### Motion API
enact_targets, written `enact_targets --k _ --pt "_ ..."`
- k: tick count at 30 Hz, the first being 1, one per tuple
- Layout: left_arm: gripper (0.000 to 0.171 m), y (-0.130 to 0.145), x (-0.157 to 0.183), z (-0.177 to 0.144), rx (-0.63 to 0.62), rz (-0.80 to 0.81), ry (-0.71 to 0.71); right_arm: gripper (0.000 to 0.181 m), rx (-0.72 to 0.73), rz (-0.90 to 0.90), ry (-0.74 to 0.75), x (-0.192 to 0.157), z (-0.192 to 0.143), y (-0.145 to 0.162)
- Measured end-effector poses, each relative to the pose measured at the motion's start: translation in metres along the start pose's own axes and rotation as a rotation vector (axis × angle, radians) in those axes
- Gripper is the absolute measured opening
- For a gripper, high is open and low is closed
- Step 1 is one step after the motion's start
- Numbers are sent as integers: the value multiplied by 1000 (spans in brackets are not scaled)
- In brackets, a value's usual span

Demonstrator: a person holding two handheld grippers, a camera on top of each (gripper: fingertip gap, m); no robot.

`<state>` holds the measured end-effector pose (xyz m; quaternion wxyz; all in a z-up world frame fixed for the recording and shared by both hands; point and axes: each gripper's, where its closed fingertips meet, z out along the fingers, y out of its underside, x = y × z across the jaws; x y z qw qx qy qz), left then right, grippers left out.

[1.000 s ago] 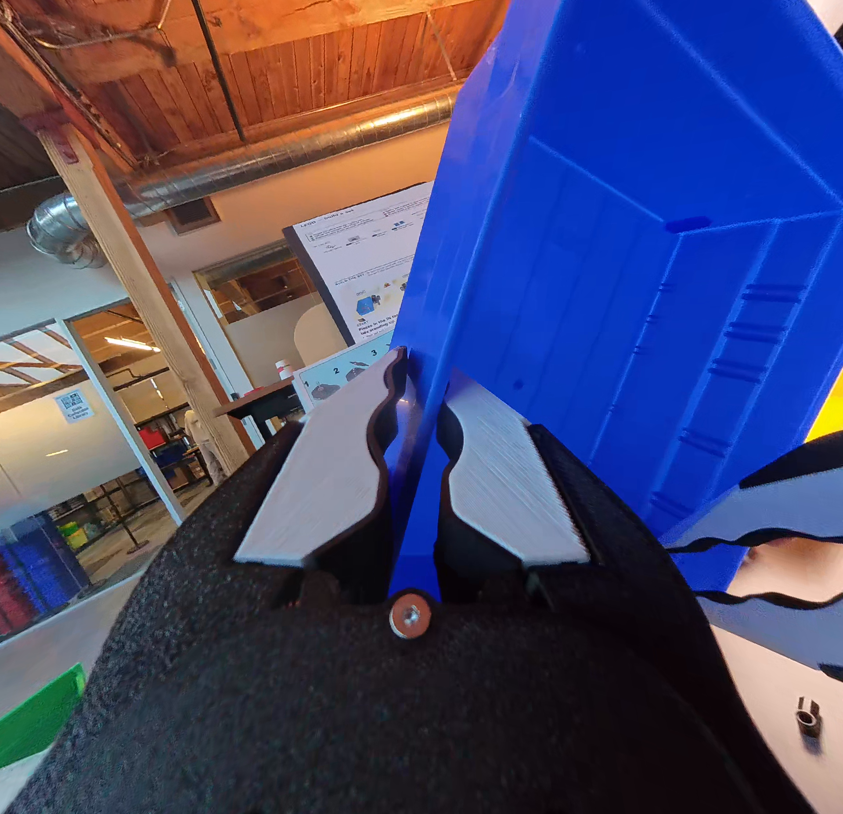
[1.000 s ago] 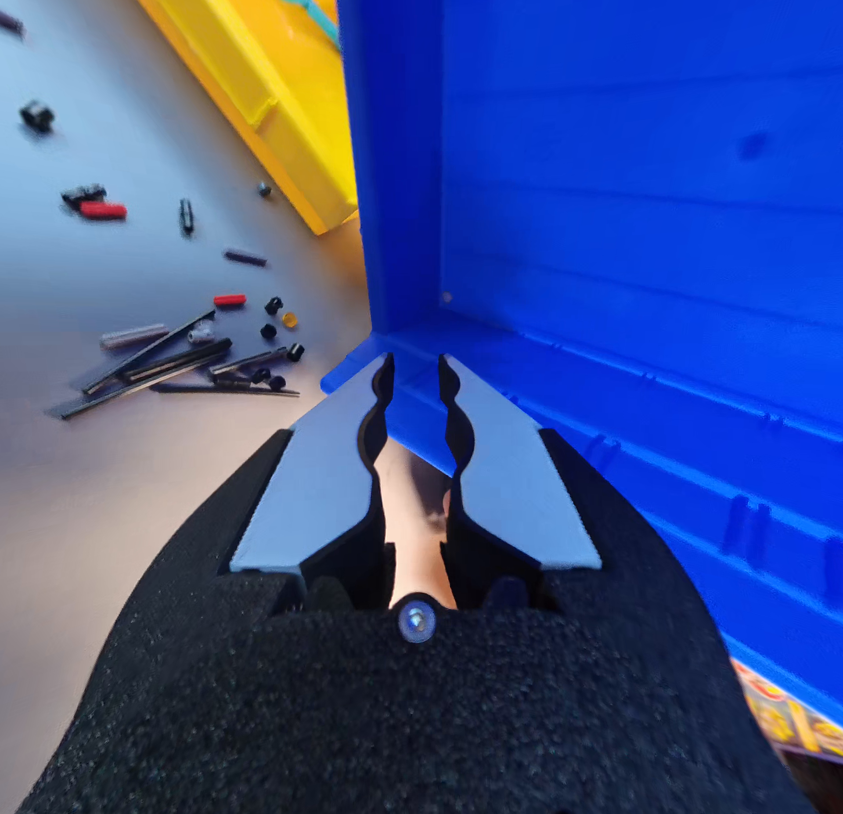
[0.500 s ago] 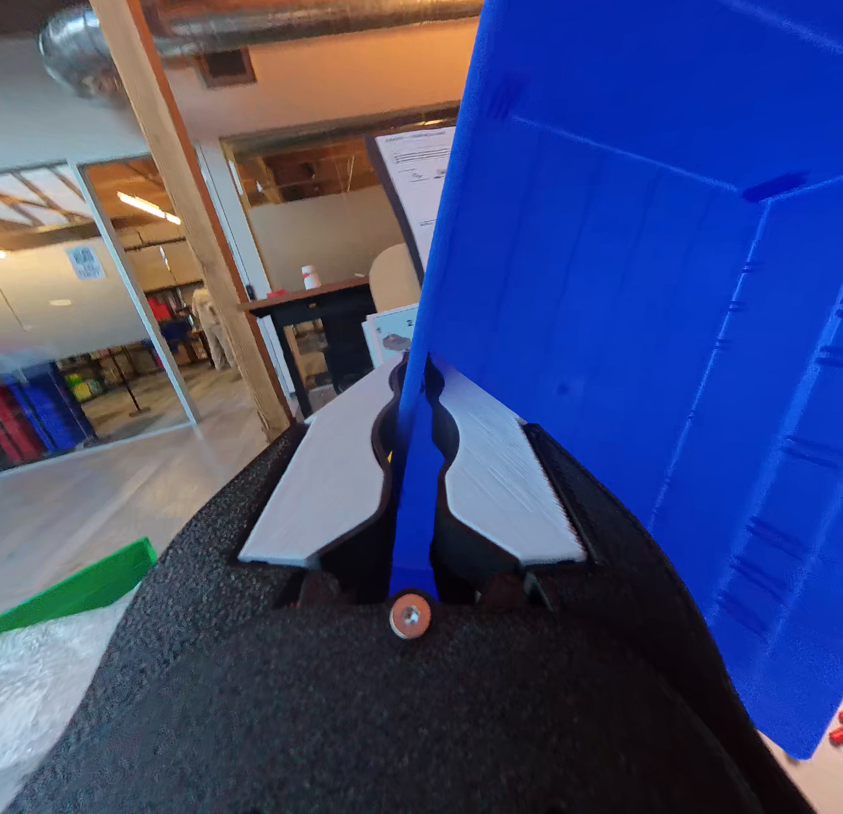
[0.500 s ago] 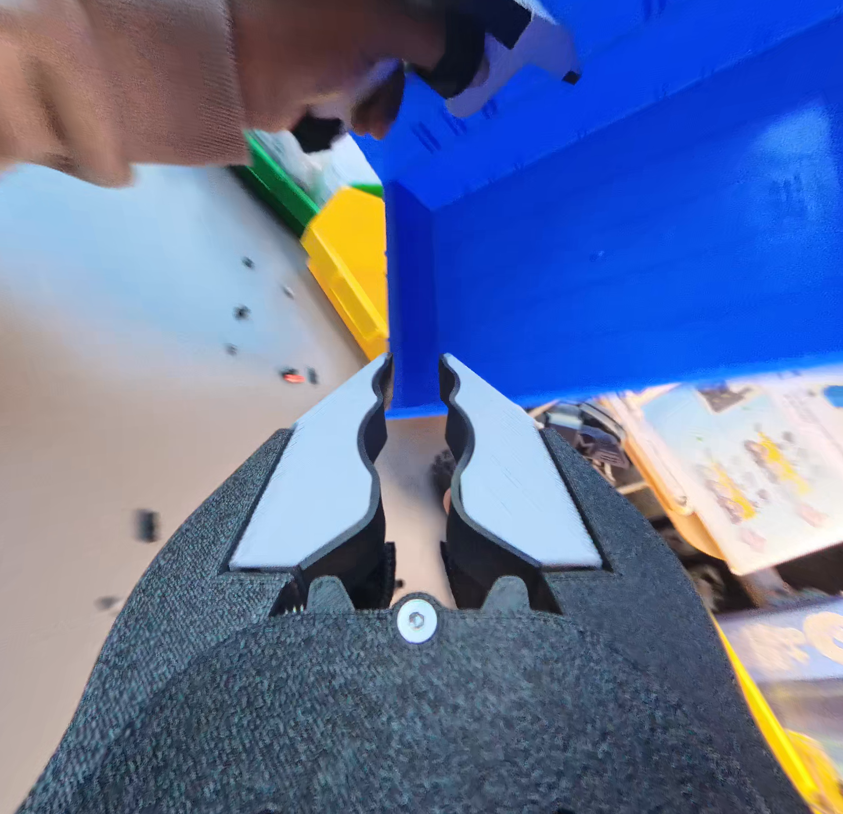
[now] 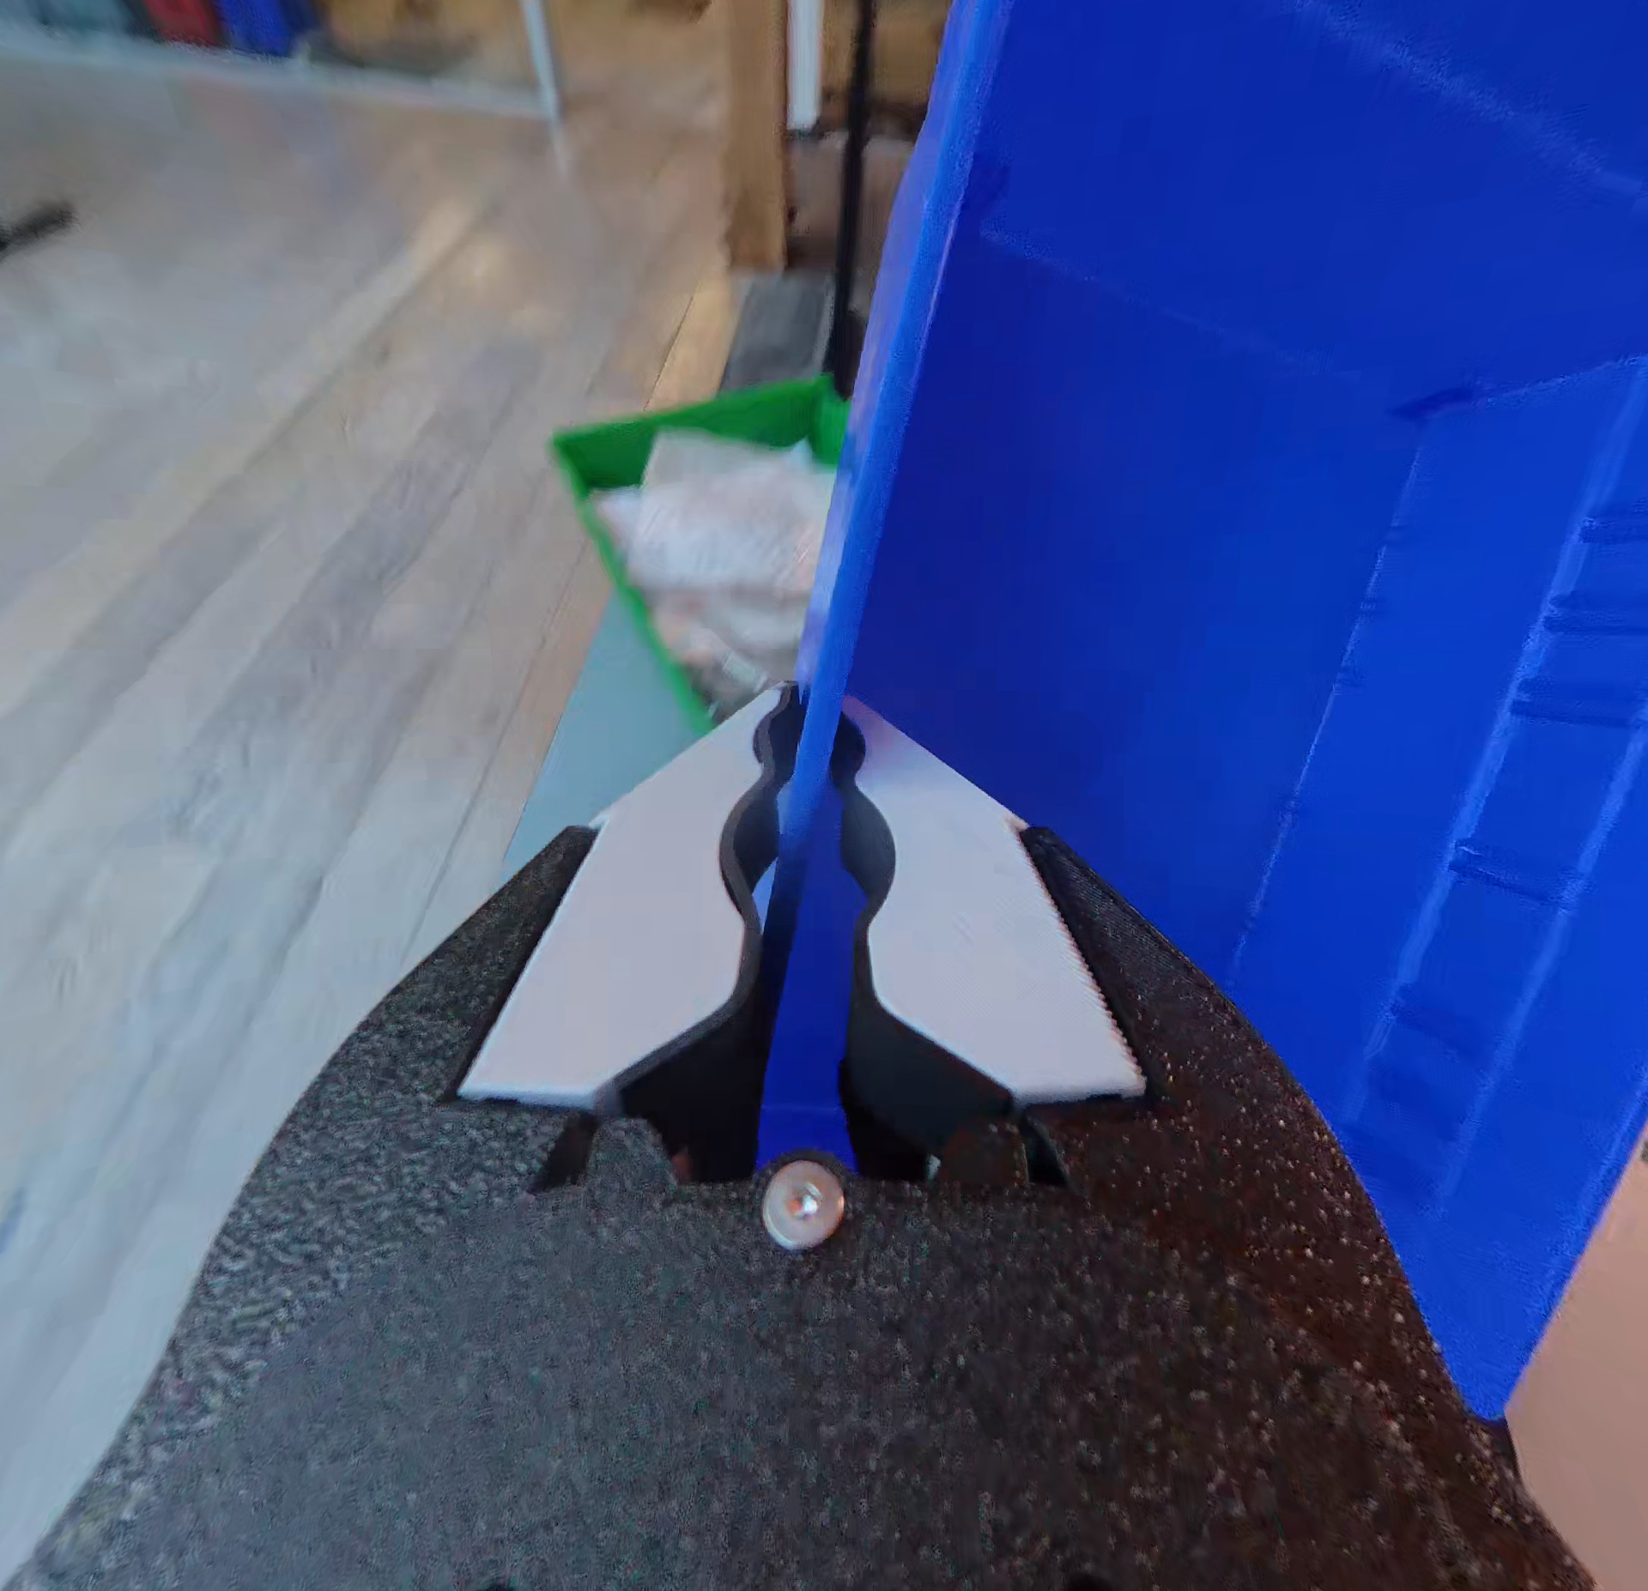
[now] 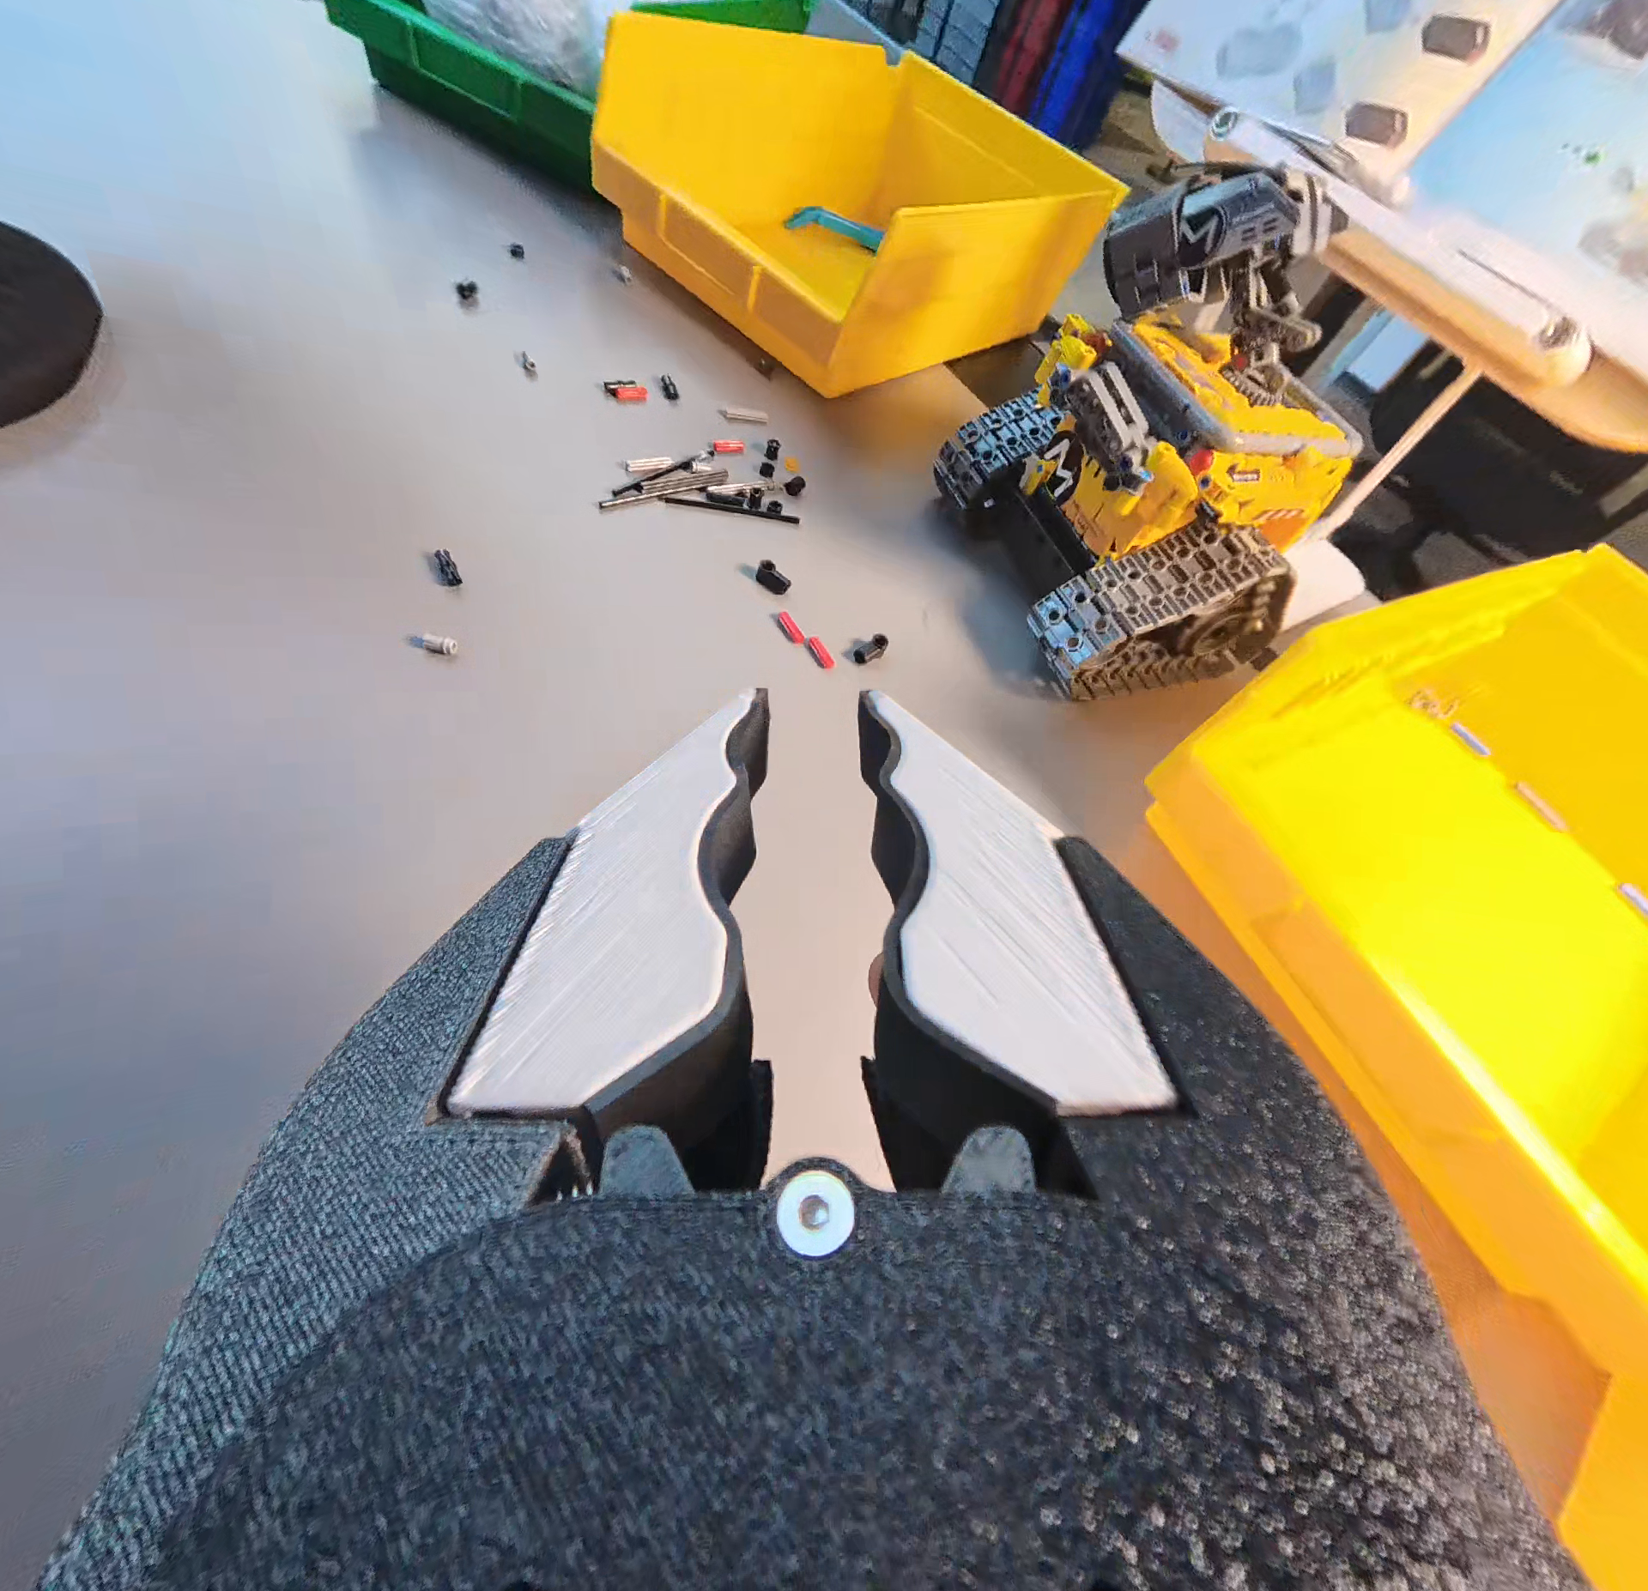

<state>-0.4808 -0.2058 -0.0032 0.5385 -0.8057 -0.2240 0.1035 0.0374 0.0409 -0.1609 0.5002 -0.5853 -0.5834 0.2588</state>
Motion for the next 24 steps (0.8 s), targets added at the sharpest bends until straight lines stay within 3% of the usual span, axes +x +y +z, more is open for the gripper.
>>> enact_targets --k 3,6,9,13,15,18,20,22,24 --pt "6 64 -64 -33 -109 -177 -111 20 28 23 -14 -1 1 -2" --pt "7 123 -107 -58 -173 -328 -192 20 33 6 -38 -7 8 -5" --pt "7 174 -135 -73 -235 -454 -253 20 25 -23 -71 -16 12 -9" --pt "7 216 -153 -80 -312 -603 -285 20 6 -55 -77 -21 13 -8" --pt "9 227 -155 -77 -338 -668 -276 20 5 -42 -79 -20 15 -8" --pt "36 212 -140 -68 -319 -766 -146 20 -5 -20 -87 -21 17 -5" --pt "63 201 -122 -65 -342 -756 -63 20 -19 -24 -84 -21 18 -2" --pt "77 193 -107 -71 -366 -731 7 20 -36 -27 -78 -19 18 2" --pt "76 197 -93 -84 -406 -672 62 20 -51 -17 -80 -20 16 6"
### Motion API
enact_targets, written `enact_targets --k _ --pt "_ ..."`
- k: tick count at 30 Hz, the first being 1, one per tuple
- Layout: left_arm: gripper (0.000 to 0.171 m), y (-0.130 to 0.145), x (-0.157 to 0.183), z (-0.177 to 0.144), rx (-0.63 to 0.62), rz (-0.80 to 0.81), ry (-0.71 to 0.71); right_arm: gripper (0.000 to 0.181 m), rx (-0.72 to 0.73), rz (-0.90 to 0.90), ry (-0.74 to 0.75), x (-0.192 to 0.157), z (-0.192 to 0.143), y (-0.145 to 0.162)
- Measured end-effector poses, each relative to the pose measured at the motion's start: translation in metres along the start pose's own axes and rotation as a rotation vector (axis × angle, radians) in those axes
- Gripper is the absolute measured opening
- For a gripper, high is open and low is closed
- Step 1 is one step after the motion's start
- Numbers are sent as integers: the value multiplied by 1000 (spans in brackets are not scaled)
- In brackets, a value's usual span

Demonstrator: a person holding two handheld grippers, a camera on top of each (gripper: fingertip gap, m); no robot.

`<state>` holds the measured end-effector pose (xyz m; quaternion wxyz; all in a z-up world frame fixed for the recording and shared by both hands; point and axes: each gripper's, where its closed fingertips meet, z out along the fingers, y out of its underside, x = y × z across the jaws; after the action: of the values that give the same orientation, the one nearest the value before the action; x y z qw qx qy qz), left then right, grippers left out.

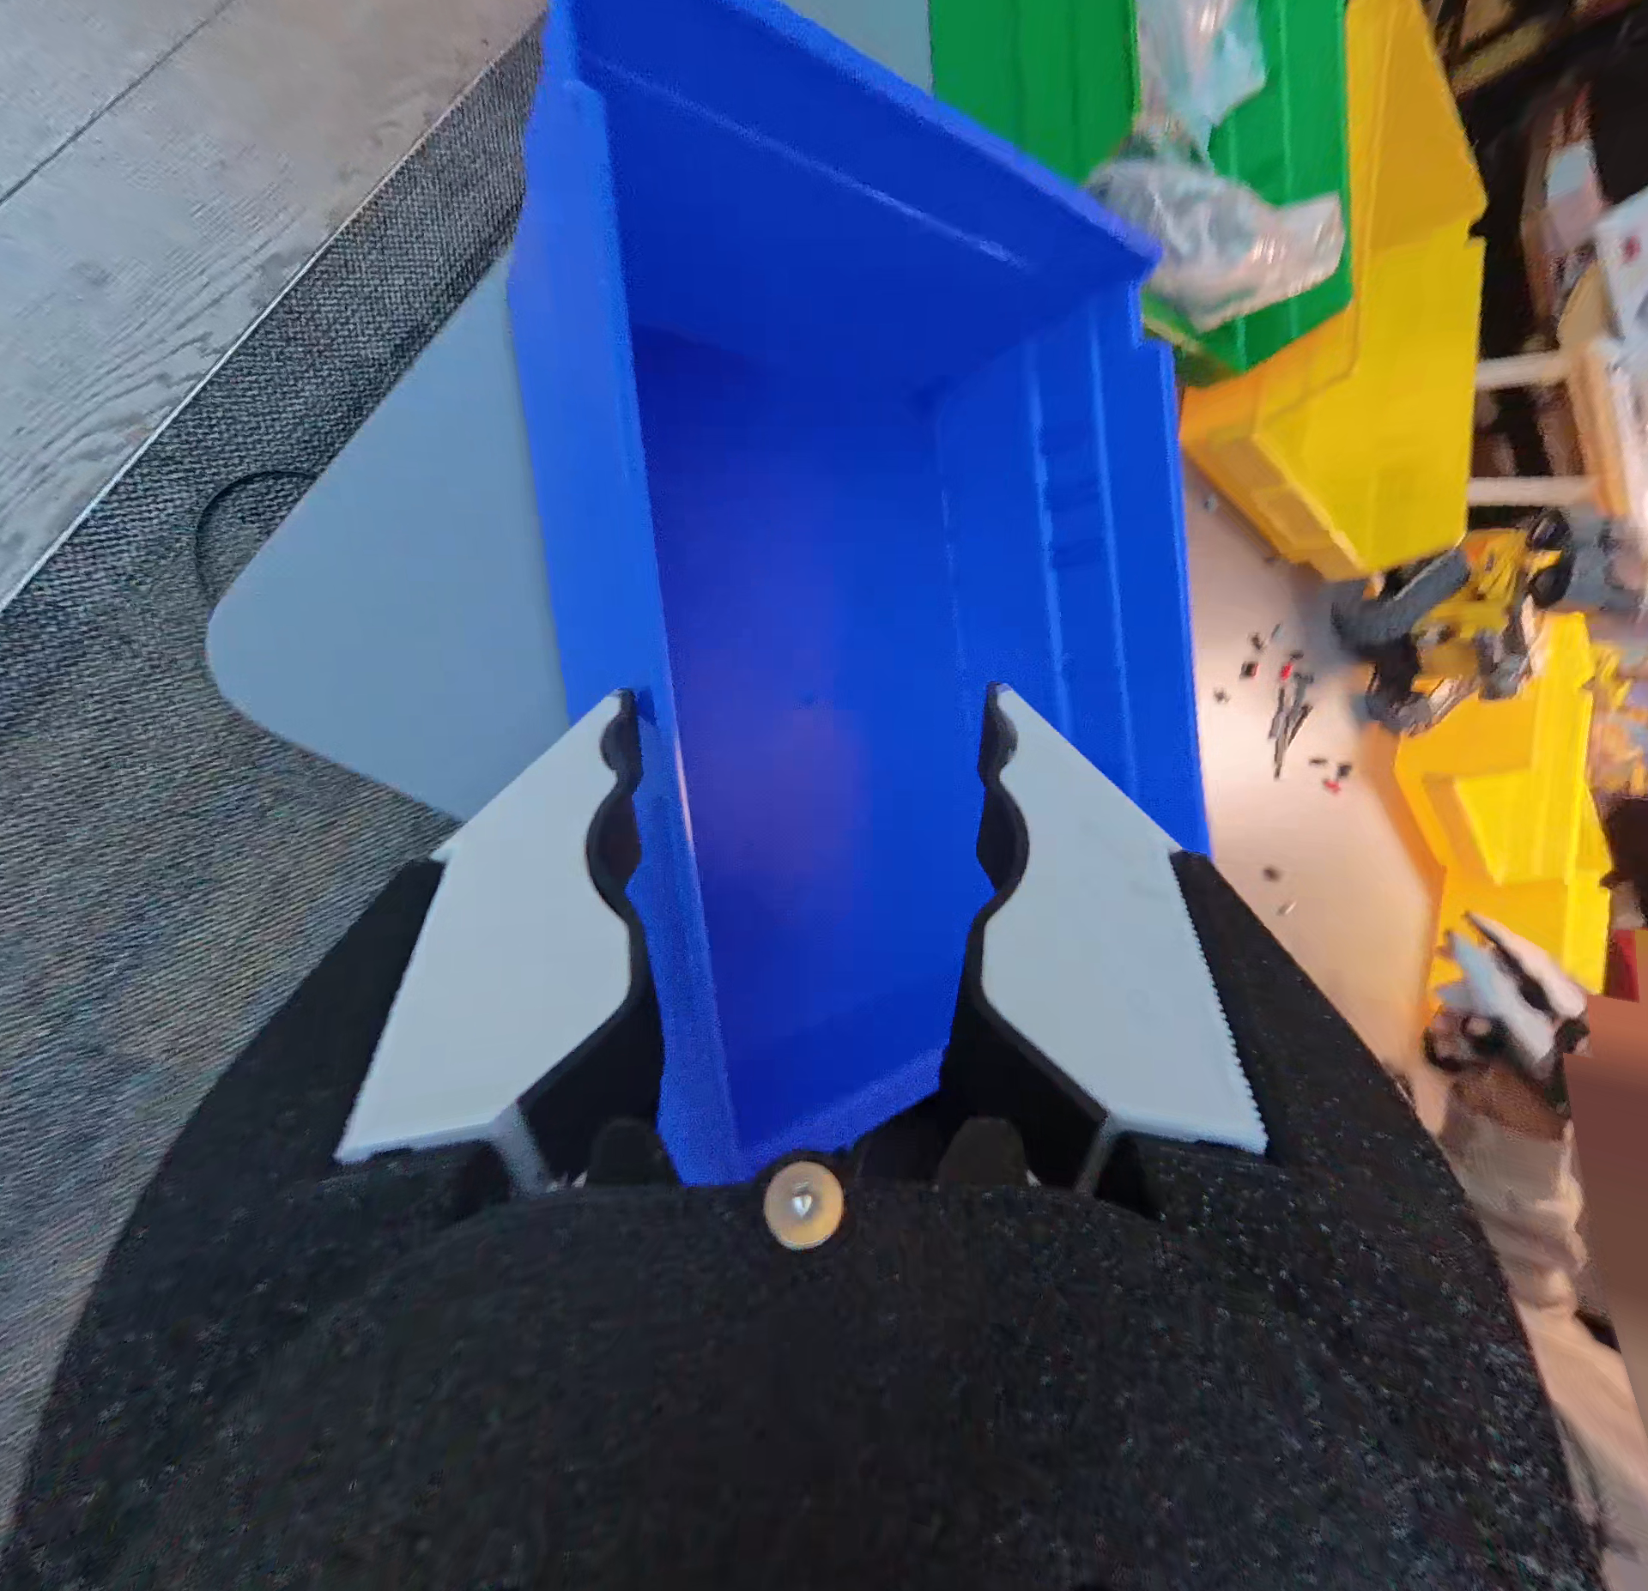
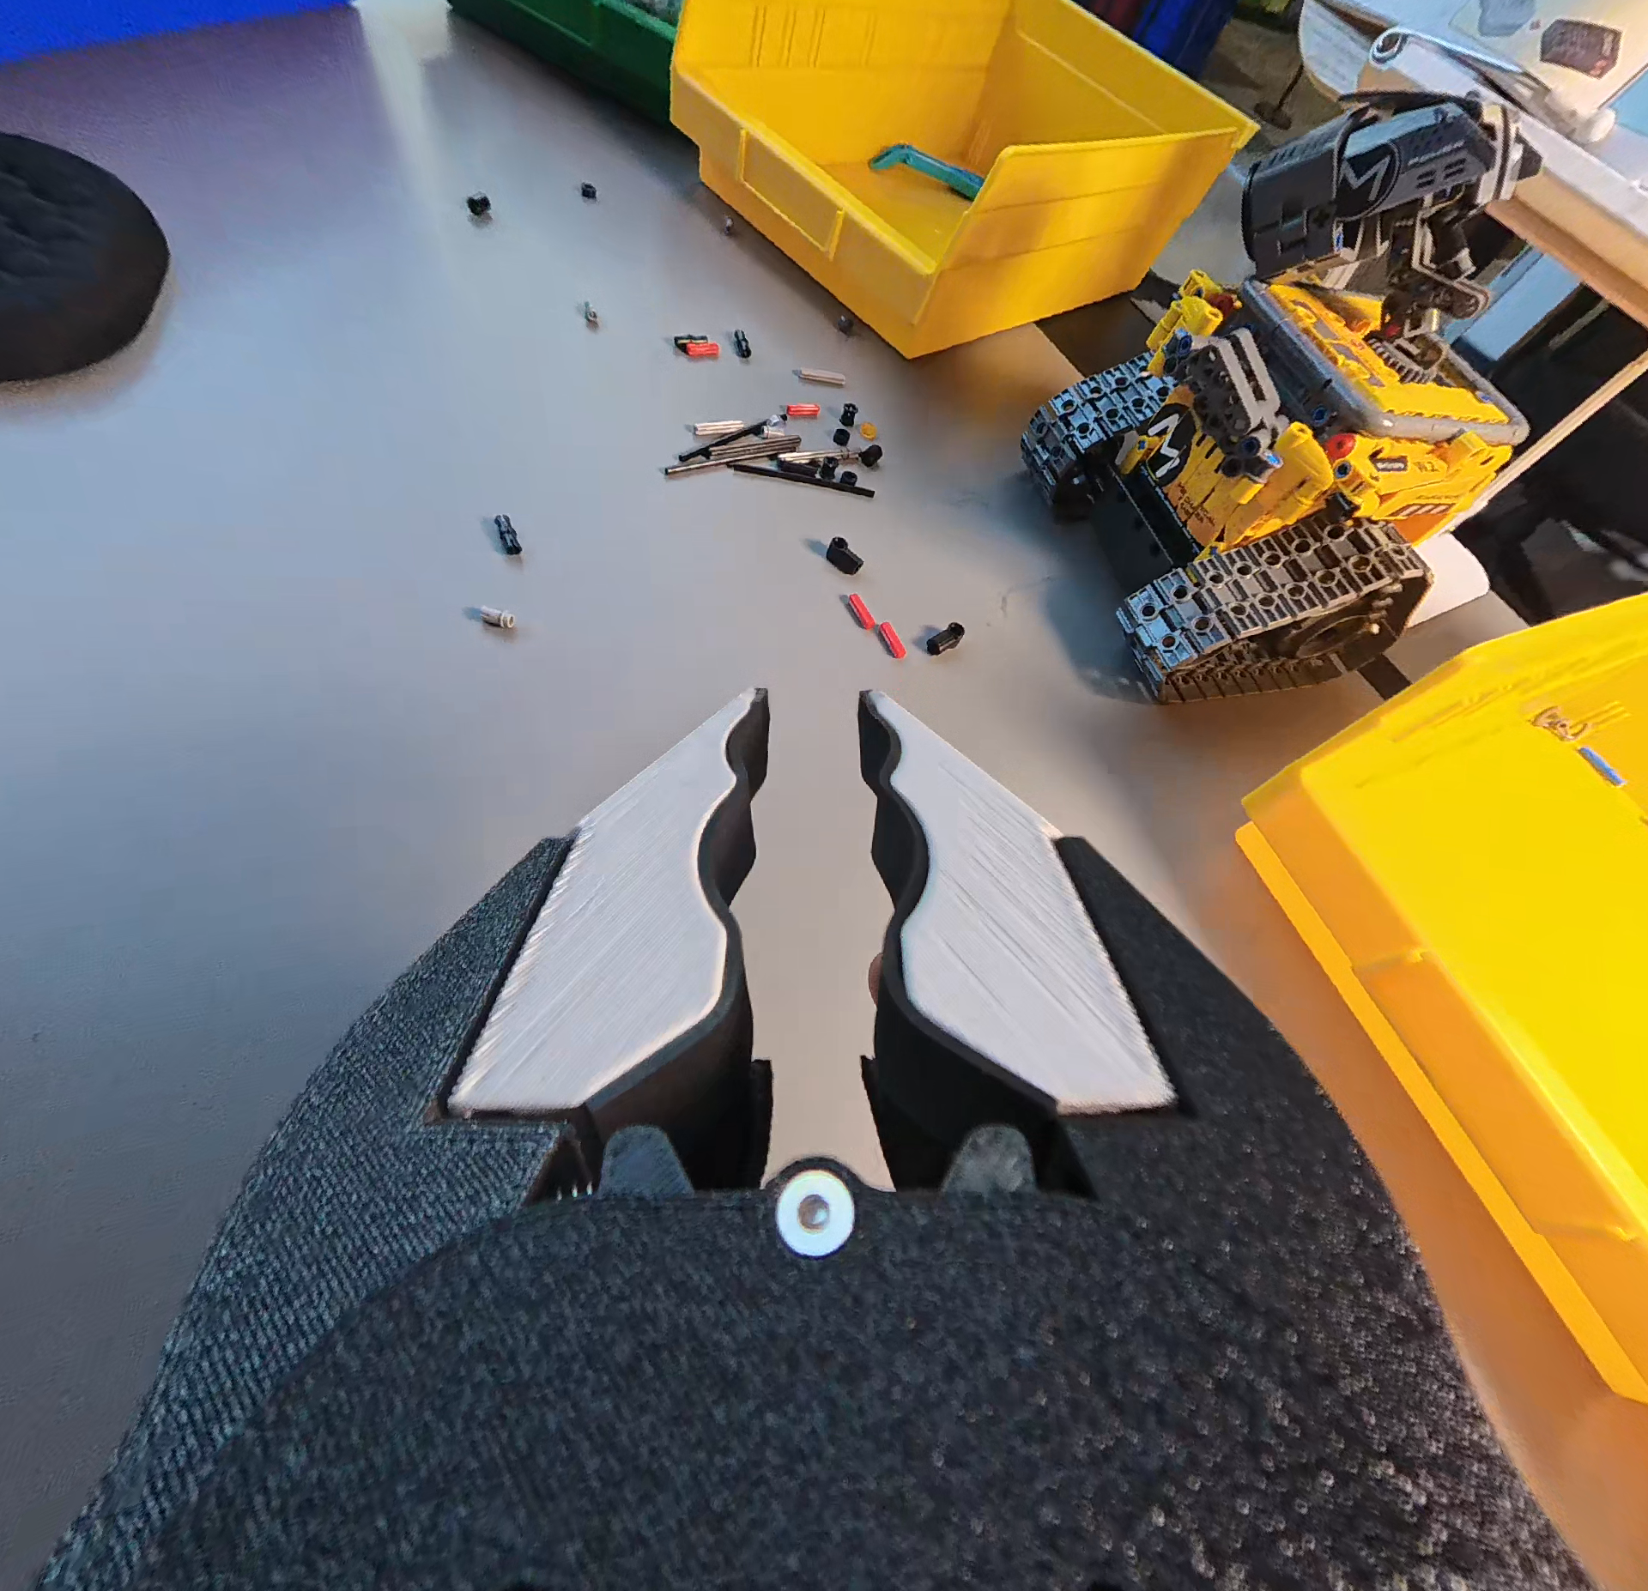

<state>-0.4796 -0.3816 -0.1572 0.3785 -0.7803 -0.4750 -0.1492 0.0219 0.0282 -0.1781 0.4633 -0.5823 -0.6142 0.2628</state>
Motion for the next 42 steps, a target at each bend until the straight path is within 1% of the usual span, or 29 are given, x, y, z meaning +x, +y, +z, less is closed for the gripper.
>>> enact_targets --k 3,4,6,7,9,11,12,13,14,16,18,20,21,24,27,31,34,36,38,40,42 --pt "72 31 -8 -17 -64 73 -22 20 -32 16 -8 -2 -1 10" --pt "68 44 -11 -22 -92 87 -23 20 -46 18 -13 -3 -1 13" --pt "59 70 -4 -27 -140 110 35 20 -64 26 -27 -6 0 17" --pt "66 77 3 -26 -127 115 71 20 -70 30 -39 -9 1 17" --pt "64 82 15 -21 -69 142 110 20 -84 24 -61 -14 7 15" --pt "71 93 40 -13 -41 169 225 20 -91 -1 -82 -22 14 5" --pt "72 101 55 -10 -43 194 304 20 -91 -17 -92 -26 16 -2" --pt "70 110 67 -9 -50 224 377 20 -94 -38 -100 -31 18 -9" --pt "71 116 72 -7 -46 249 407 20 -96 -66 -107 -36 18 -17" --pt "70 125 70 -9 -21 291 416 20 -95 -128 -111 -46 16 -32" --pt "68 133 64 -18 26 308 431 20 -106 -166 -112 -57 12 -42" --pt "65 145 54 -30 83 338 421 20 -111 -180 -115 -70 6 -50" --pt "65 155 50 -35 100 364 412 20 -113 -187 -117 -78 3 -54" --pt "69 195 32 -42 113 462 344 20 -125 -215 -119 -101 -7 -61" --pt "68 231 10 -44 122 528 280 20 -126 -245 -122 -126 -16 -69" --pt "69 271 -27 -44 78 572 198 20 -142 -239 -131 -165 -22 -66" --pt "70 294 -64 -47 102 609 86 20 -155 -232 -127 -189 -23 -58" --pt "70 308 -86 -50 172 577 36 20 -160 -188 -129 -200 -23 -53" --pt "67 321 -112 -54 264 508 -18 20 -180 -156 -135 -209 -22 -49" --pt "66 337 -145 -60 343 423 -95 20 -213 -157 -130 -213 -21 -44" --pt "64 353 -178 -66 381 336 -147 20 -239 -151 -121 -217 -19 -43"
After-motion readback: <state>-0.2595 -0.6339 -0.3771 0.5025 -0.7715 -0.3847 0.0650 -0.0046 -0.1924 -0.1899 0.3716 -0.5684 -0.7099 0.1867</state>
